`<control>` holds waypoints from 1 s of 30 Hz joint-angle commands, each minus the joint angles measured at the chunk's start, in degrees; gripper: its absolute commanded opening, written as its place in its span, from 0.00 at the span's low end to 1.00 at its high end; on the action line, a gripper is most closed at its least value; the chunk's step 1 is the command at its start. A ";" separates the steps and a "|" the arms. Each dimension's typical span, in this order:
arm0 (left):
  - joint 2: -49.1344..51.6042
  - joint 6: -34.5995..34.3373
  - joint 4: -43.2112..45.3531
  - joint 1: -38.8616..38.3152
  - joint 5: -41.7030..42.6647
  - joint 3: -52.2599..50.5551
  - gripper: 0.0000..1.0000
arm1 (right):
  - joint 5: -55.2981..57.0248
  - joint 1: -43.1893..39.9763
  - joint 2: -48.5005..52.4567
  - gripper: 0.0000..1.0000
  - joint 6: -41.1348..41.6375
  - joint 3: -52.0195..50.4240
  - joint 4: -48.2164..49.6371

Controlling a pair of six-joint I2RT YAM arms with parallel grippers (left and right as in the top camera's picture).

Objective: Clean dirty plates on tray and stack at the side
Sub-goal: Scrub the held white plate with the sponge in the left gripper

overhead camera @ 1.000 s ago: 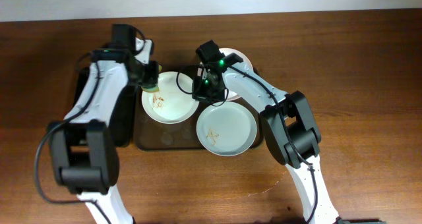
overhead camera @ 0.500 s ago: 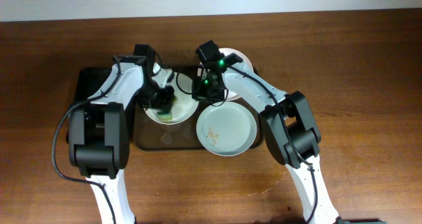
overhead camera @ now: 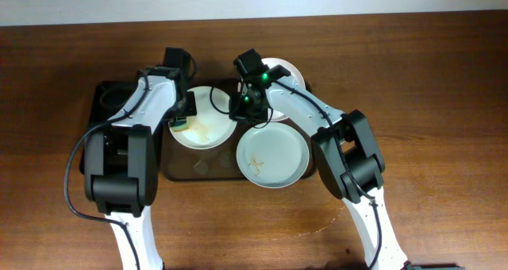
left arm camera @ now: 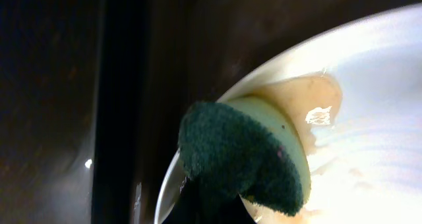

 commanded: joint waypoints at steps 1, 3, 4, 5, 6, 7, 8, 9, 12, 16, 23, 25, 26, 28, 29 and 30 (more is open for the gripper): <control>4.50 0.35 -8.07 -1.11 -4.02 -2.93 0.01 | 1.44 0.02 1.57 0.05 -0.17 -0.83 -0.55; 4.50 5.25 -11.82 -2.23 3.67 -2.93 0.01 | 1.44 0.02 1.57 0.05 -0.17 -0.85 -0.52; 4.50 8.04 -13.22 -2.64 10.05 -2.93 0.01 | 1.44 0.02 1.57 0.05 -0.17 -0.83 -0.52; 4.50 10.54 -13.55 -2.80 15.72 -2.93 0.01 | 1.44 0.02 1.57 0.05 -0.17 -0.83 -0.52; 4.50 12.94 -13.29 -2.78 21.79 -2.93 0.01 | 1.44 0.02 1.57 0.05 -0.17 -0.83 -0.52; 4.50 13.27 -11.58 -2.60 25.86 -2.93 0.01 | 1.44 0.02 1.57 0.05 -0.17 -0.83 -0.52; 4.50 13.25 -10.38 -2.49 26.88 -2.93 0.01 | 1.44 0.02 1.57 0.05 -0.17 -0.83 -0.52; 4.50 13.22 -8.72 -2.34 28.57 -2.93 0.01 | 1.44 0.02 1.57 0.05 -0.17 -0.83 -0.55; 4.50 10.14 -3.63 -1.88 30.95 -2.93 0.01 | 1.44 0.02 1.57 0.05 -0.17 -0.83 -0.52; 4.50 4.24 2.03 0.26 21.73 -2.95 0.01 | 1.44 0.00 1.57 0.05 -0.17 -0.83 -0.50; 4.50 -2.43 -7.37 -0.22 5.38 -2.95 0.01 | 1.42 -0.09 1.57 0.05 -0.17 -0.83 -0.33; 4.50 -4.26 -10.84 -0.22 0.79 -2.97 0.01 | 1.42 -0.09 1.57 0.05 -0.17 -0.85 -0.33; 4.50 -6.56 -11.04 -0.22 -1.79 -2.97 0.01 | 1.44 -0.09 1.57 0.05 -0.17 -0.83 -0.33; 4.50 -9.55 -6.54 -0.33 -4.35 -3.78 0.01 | 1.44 -0.09 1.57 0.05 -0.17 -0.83 -0.28; 4.50 -9.53 -3.48 -0.44 -4.24 -4.76 0.01 | 1.44 -0.09 1.57 0.05 -0.17 -0.83 -0.15; 4.50 -9.55 0.66 -0.79 -4.26 -6.56 0.01 | 1.44 -0.09 1.57 0.05 -0.17 -0.83 0.00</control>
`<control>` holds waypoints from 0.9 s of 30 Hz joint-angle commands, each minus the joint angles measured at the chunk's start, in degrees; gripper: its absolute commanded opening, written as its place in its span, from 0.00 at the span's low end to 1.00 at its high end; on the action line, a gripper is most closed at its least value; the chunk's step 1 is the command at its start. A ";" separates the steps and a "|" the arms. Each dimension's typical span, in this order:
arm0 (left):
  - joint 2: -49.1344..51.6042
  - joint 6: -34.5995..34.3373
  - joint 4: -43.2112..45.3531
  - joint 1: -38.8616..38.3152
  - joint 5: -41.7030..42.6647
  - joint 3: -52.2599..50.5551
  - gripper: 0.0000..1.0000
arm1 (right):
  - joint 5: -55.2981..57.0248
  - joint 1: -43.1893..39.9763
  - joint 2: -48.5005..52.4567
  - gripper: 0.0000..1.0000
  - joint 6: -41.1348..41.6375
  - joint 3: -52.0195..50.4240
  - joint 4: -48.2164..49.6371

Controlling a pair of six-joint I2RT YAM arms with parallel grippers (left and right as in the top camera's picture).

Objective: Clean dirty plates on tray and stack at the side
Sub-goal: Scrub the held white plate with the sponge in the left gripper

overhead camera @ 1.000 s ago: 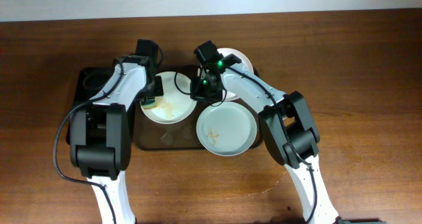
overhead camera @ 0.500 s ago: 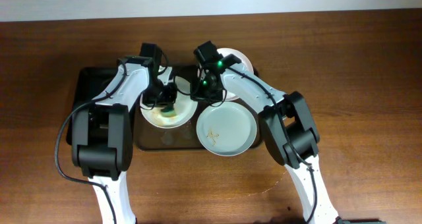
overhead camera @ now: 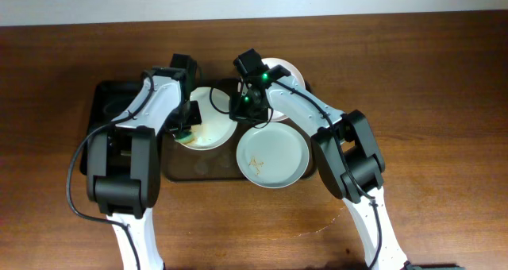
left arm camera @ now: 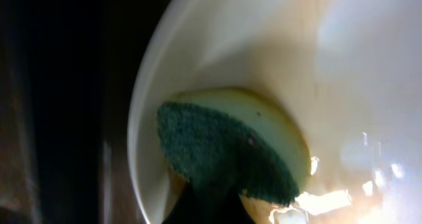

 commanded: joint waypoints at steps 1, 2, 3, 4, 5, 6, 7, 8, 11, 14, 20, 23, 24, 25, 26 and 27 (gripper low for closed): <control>5.01 -3.04 10.21 0.17 -6.05 -7.69 0.01 | 1.38 -0.15 1.57 0.05 0.04 -0.83 0.15; 5.01 -3.06 13.51 -0.24 -5.79 -9.44 0.01 | 1.38 -0.17 1.57 0.05 0.04 -0.83 0.15; 5.01 -3.04 17.53 -0.85 -5.07 -11.39 0.01 | 1.40 -0.15 1.57 0.05 0.02 -0.83 0.15; 5.01 -2.99 20.48 -1.42 -4.52 -12.61 0.01 | 1.40 -0.15 1.57 0.05 0.04 -0.83 0.15; 5.01 -2.38 20.85 -1.77 -4.46 -12.57 0.01 | 1.49 -0.15 1.57 0.05 0.04 -0.83 0.15; 4.96 0.50 20.85 -2.10 -2.14 -12.31 0.01 | 1.92 -0.15 1.57 0.05 0.04 -0.83 0.15; 4.96 4.81 20.76 -2.14 2.84 -11.76 0.01 | 2.05 -0.15 1.57 0.05 0.04 -0.83 0.17; 4.96 9.35 20.50 -2.14 9.16 -11.34 0.01 | 2.05 -0.15 1.57 0.05 0.04 -0.83 0.22; 4.96 13.64 12.57 -1.09 15.96 -10.80 0.01 | 2.27 -0.15 1.57 0.05 0.02 -0.85 0.35; 4.96 15.54 6.12 0.61 21.66 -10.80 0.01 | 2.25 -0.15 1.57 0.05 0.04 -0.83 0.57; 4.98 3.89 10.25 5.99 8.87 -10.80 0.01 | 2.23 -0.15 1.57 0.05 0.04 -0.83 0.79; 4.98 -0.90 19.93 6.21 4.35 -10.80 0.01 | 2.23 -0.15 1.57 0.05 0.04 -0.83 1.18; 4.98 -0.85 21.79 5.64 6.80 -10.64 0.01 | 2.23 -0.15 1.57 0.05 0.04 -0.83 1.18; 4.98 -0.74 21.81 5.14 9.27 -10.08 0.01 | 2.23 -0.15 1.57 0.05 0.02 -0.83 1.14; 4.83 2.01 20.72 4.74 12.98 -8.76 0.01 | 2.25 -0.15 1.57 0.05 0.02 -0.85 0.98; 4.50 2.91 18.69 4.72 15.04 -7.08 0.01 | 2.25 -0.15 1.57 0.05 0.02 -0.85 0.94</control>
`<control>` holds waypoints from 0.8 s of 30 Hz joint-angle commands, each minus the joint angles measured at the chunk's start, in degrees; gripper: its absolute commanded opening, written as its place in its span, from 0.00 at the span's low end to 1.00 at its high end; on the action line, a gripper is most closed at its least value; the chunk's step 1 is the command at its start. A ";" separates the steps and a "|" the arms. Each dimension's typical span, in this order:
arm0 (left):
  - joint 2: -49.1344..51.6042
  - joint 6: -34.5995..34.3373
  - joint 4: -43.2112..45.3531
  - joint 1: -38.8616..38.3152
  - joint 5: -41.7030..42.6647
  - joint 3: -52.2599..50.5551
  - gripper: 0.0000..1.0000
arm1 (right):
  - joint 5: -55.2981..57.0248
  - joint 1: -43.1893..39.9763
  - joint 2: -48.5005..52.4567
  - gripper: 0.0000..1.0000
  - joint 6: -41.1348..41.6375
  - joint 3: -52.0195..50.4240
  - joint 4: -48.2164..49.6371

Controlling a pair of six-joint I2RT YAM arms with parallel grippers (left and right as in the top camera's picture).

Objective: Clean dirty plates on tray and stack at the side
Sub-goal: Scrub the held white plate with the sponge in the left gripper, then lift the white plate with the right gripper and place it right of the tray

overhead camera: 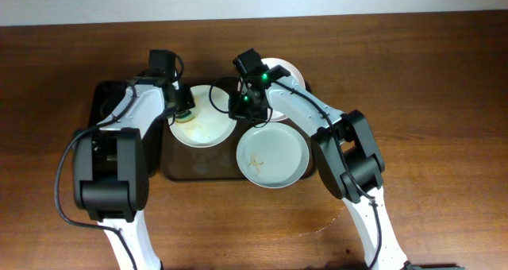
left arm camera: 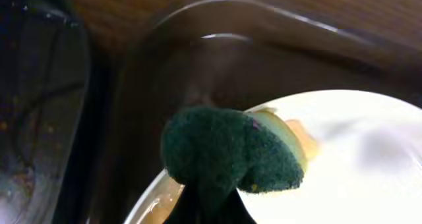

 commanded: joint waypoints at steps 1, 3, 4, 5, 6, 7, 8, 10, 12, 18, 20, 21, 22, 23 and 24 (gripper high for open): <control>5.75 1.31 -6.86 -0.17 3.93 1.36 0.01 | 1.73 -0.15 1.49 0.05 -0.11 -0.85 -0.35; 2.71 3.17 -14.60 1.29 5.70 7.93 0.01 | 1.73 -0.15 1.49 0.05 -0.11 -0.85 -0.33; 1.18 4.83 -18.75 2.29 6.47 11.52 0.01 | 1.73 -0.15 1.49 0.05 -0.11 -0.85 -0.26; -0.22 6.51 -23.61 3.37 6.47 15.43 0.01 | 1.70 -0.15 1.49 0.04 -0.11 -0.85 -0.26; -1.36 8.04 -28.26 4.66 6.45 19.50 0.01 | 1.70 -0.15 1.49 0.04 -0.11 -0.83 -0.26; -2.05 9.31 -32.26 5.92 6.45 22.71 0.01 | 1.66 -0.15 1.44 0.04 -0.11 -0.83 -0.26; -2.51 10.08 -35.10 7.19 6.45 24.79 0.01 | 1.64 -0.15 1.03 0.04 -0.11 -0.83 -0.28; -3.08 10.36 -37.79 10.71 5.33 26.10 0.01 | 1.79 -0.07 -1.27 0.04 -1.70 -0.83 -0.26; -2.97 10.34 -38.77 13.55 5.38 25.86 0.01 | 3.41 0.28 -4.09 0.04 -2.69 -0.83 -0.55; -2.93 10.36 -39.17 17.33 5.38 25.46 0.01 | 25.90 6.78 -13.92 0.04 -7.02 -0.81 -4.24; -2.93 10.34 -38.69 17.33 5.35 25.46 0.01 | 37.66 10.34 -15.72 0.04 -7.65 -0.81 -5.70; -2.93 10.34 -38.45 17.33 5.35 25.46 0.01 | 45.81 12.48 -16.02 0.04 -7.76 -0.81 -6.71; -2.93 10.34 -38.34 17.33 5.38 25.46 0.01 | 52.85 14.58 -16.02 0.04 -8.74 -0.81 -7.23; -2.93 10.34 -38.32 17.33 5.38 25.46 0.01 | 58.64 16.22 -16.02 0.04 -8.74 -0.81 -7.65; -2.93 10.34 -38.25 17.33 5.38 25.46 0.01 | 66.31 18.49 -16.02 0.04 -8.72 -0.83 -7.76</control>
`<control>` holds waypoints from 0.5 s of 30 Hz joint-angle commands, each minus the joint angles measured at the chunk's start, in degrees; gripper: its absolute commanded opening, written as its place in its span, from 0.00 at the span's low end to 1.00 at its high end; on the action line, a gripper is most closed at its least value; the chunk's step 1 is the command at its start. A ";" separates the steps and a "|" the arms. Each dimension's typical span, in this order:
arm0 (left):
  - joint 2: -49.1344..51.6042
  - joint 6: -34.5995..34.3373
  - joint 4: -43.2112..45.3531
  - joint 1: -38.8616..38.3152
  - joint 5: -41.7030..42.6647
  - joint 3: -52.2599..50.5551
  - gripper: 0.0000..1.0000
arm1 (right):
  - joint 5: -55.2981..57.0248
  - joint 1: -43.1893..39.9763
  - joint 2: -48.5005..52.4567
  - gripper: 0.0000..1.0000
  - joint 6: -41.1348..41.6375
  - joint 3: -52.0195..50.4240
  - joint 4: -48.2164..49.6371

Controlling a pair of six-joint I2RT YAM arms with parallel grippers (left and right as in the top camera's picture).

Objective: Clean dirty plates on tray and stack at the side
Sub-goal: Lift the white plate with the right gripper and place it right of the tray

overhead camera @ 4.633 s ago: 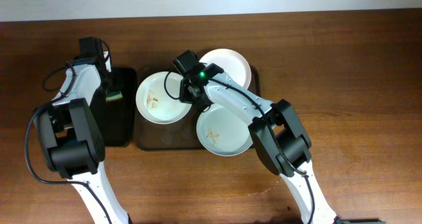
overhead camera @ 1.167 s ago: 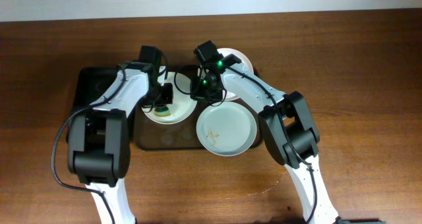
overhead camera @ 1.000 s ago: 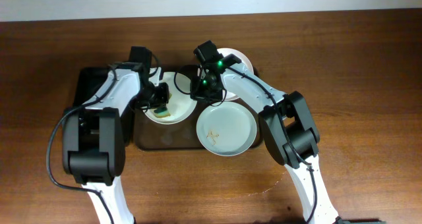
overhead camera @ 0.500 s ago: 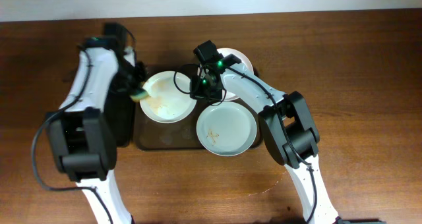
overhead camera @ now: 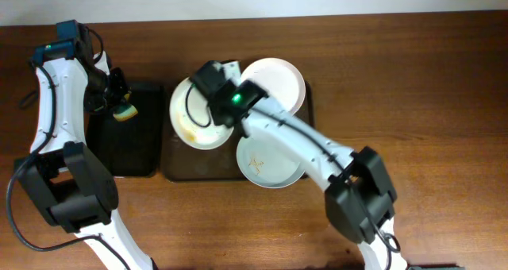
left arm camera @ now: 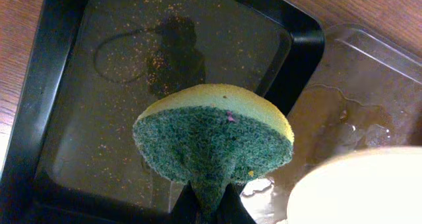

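My left gripper [left arm camera: 211, 207] is shut on a green and yellow sponge [left arm camera: 214, 135], held over the black tray [left arm camera: 66, 118] at the left; overhead the sponge [overhead camera: 124, 111] hangs above that black tray [overhead camera: 119, 151]. A stained white plate [overhead camera: 198, 119] lies on the clear brown tray [overhead camera: 194, 167]. My right gripper [overhead camera: 208, 78] is over this plate's far rim; its fingers are hidden by the wrist. A second stained plate [overhead camera: 270, 159] lies on the tray's near right. A clean-looking white plate [overhead camera: 278, 81] sits at the far right.
The black tray's floor is speckled with crumbs. In the left wrist view, the clear tray [left arm camera: 356, 79] holds puddles, and a plate rim [left arm camera: 356, 191] shows at the lower right. Bare wooden table [overhead camera: 421, 103] stretches to the right.
My left gripper has gone from the stained plate's far-left rim to over the black tray, sponge still in it. My right gripper has shifted from the plate's right rim to its far rim.
The sponge in my left gripper was pressed on the stained plate's left side, then lower inside its rim, then at its far-left rim. My right gripper stayed at that plate's right edge throughout. Now the sponge is off the plate and the right gripper is at the far rim.
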 commanded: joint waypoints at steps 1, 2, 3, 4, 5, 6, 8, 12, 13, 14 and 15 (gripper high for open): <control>-0.50 0.96 0.44 0.00 0.02 0.04 0.01 | 29.07 5.68 -0.90 0.04 -1.07 0.13 -0.22; -0.50 0.94 0.59 0.00 0.02 0.04 0.01 | 33.35 6.93 -0.90 0.04 -1.07 0.13 -0.11; -0.50 0.96 0.63 0.00 0.02 0.04 0.01 | 37.31 8.11 -0.87 0.04 -1.07 0.13 0.13; -0.50 0.96 0.63 0.00 0.02 0.04 0.01 | 41.62 9.53 -0.87 0.04 -1.07 0.13 0.28; -0.50 0.94 0.63 0.00 0.02 0.04 0.01 | 43.25 10.32 -0.87 0.04 -1.07 0.13 0.42; -0.50 0.94 0.63 0.00 0.02 0.04 0.01 | 43.93 10.82 -0.87 0.04 -1.07 0.13 0.46; -0.50 0.96 0.63 0.00 0.02 0.04 0.01 | 46.29 11.69 -0.87 0.04 -1.07 0.13 0.57; -0.50 0.94 0.68 0.00 0.02 0.04 0.01 | 52.39 12.96 -0.87 0.04 -1.09 0.13 1.38; -0.50 0.94 0.76 0.00 0.02 0.04 0.01 | 53.16 13.20 -0.87 0.04 -1.09 0.13 1.36; -0.50 0.94 0.81 0.00 0.02 0.04 0.01 | 53.53 13.27 -0.87 0.04 -1.09 0.13 1.36; -0.50 0.94 0.81 0.00 0.02 0.04 0.01 | 53.72 13.31 -0.87 0.04 -1.09 0.13 1.36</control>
